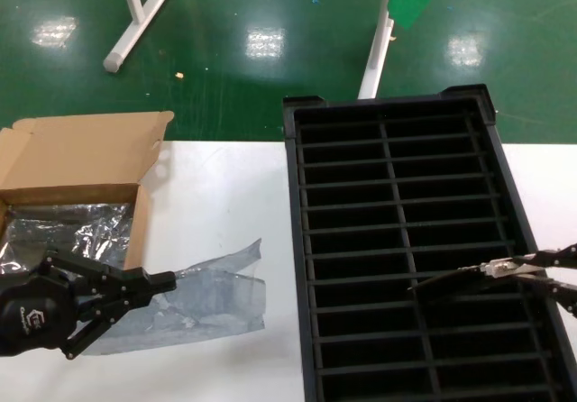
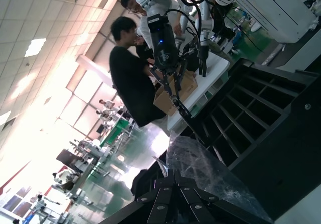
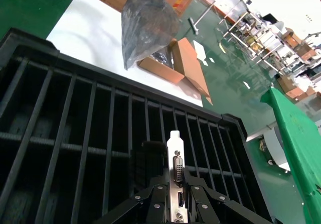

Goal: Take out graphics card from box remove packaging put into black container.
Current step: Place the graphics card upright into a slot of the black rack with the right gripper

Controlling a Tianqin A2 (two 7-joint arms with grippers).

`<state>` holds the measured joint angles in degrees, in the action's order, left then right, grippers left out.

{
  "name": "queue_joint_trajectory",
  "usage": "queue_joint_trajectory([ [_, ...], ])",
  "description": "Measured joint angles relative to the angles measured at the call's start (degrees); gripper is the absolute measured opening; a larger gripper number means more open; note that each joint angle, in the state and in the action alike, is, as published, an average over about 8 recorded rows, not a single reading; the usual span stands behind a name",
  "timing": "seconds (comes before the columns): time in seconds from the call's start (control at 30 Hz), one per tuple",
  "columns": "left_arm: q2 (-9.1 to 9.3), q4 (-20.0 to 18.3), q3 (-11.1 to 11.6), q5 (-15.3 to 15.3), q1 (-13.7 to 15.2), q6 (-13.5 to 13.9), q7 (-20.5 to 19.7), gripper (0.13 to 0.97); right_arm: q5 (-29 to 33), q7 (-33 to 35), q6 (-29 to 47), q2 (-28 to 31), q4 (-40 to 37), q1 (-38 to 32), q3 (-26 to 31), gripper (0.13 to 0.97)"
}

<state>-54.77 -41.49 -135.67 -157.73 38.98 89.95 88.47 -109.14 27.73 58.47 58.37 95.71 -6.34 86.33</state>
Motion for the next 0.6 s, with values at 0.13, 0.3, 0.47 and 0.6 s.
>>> queue_joint_trajectory([
  [0.13,0.1,0.1,0.0,0.0,0.2,0.0,-0.1,0.143,-0.1,-0.2,-0.1,0.6,0.0,-0.3,0.1,0.186],
  [0.3,0.26,0.3,0.0,0.0,0.2,0.0,-0.1,0.143,-0.3,-1.5,-0.4,1.4,0.6,-0.5,0.1,0.186],
  [0.47,0.44,0.7,0.0,0.0,0.2,0.0,0.0,0.143,-0.5,-2.8,-0.9,1.9,1.0,-1.1,0.2,0.186],
  [0.6,0.62,1.4,-0.3,0.0,0.5,0.0,0.1,0.143,-0.3,-3.6,-1.3,2.1,1.0,-1.7,0.7,0.186],
])
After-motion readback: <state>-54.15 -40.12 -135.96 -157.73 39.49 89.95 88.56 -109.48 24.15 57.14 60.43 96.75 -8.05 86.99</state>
